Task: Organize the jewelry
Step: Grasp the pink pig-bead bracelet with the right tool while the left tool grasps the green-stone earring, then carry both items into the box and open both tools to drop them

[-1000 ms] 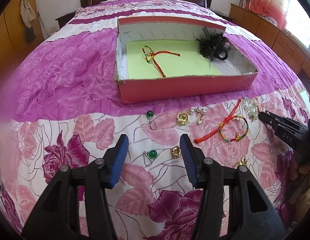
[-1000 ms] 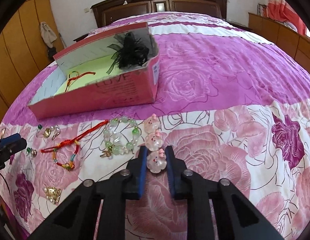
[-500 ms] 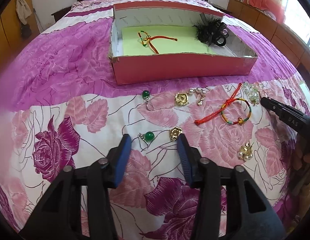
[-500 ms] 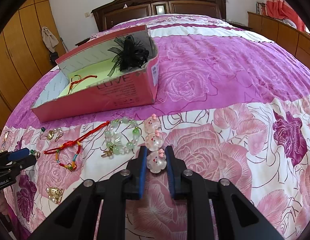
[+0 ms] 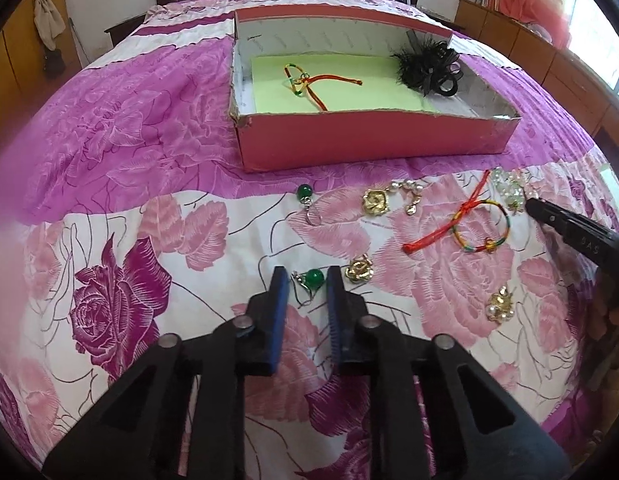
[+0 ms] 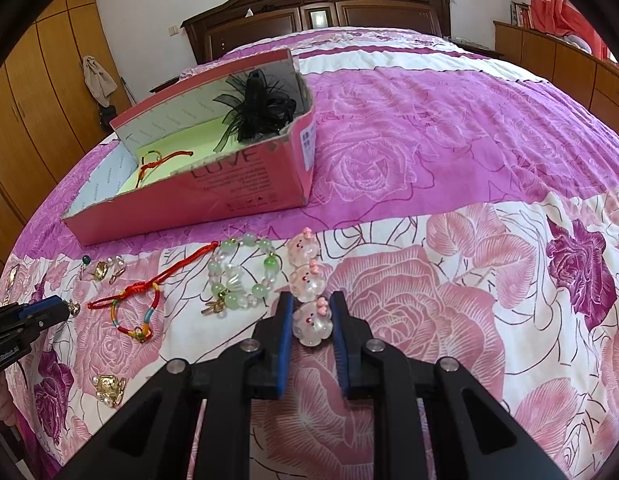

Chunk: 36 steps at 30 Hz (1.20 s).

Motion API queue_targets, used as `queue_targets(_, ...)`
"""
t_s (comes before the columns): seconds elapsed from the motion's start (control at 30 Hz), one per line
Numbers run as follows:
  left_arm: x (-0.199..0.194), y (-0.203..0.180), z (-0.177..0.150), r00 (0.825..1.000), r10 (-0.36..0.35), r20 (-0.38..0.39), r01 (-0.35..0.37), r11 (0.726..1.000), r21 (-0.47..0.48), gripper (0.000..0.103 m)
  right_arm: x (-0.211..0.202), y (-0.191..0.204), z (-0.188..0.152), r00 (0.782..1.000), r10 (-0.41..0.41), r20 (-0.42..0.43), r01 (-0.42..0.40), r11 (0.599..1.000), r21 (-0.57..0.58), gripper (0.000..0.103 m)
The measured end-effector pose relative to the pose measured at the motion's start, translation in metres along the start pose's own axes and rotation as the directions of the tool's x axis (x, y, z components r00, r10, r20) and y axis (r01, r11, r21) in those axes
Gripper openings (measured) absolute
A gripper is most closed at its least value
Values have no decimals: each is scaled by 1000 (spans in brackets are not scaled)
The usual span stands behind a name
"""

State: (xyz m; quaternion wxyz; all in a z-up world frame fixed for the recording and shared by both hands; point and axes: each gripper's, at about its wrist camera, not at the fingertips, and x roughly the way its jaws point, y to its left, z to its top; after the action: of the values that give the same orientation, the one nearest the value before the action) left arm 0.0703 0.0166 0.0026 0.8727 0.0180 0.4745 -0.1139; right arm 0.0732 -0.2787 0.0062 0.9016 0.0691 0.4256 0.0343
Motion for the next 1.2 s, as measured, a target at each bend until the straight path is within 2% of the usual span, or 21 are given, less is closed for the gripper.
queue_targets(0.23, 11, -5, 1, 1000, 22, -7, -21, 1000, 18, 8, 0, 0, 0, 1000, -1, 0, 1, 1000, 0, 20)
queue_targets(0.3, 12, -6, 2, 1000, 24, -3, -24, 999, 22, 5, 0, 0, 0, 1000, 0, 0, 0, 1000, 0, 20)
queue_targets(0.6, 2, -4, 2, 1000, 19, 22, -19, 1000, 12, 5, -3, -1, 0, 1000, 5, 3, -5, 1000, 8, 20)
queue_targets(1.2, -33, -10, 19, 990, 17, 139, -18, 1000, 8, 5, -44, 22, 12, 993, 70, 93, -69, 998, -15, 20)
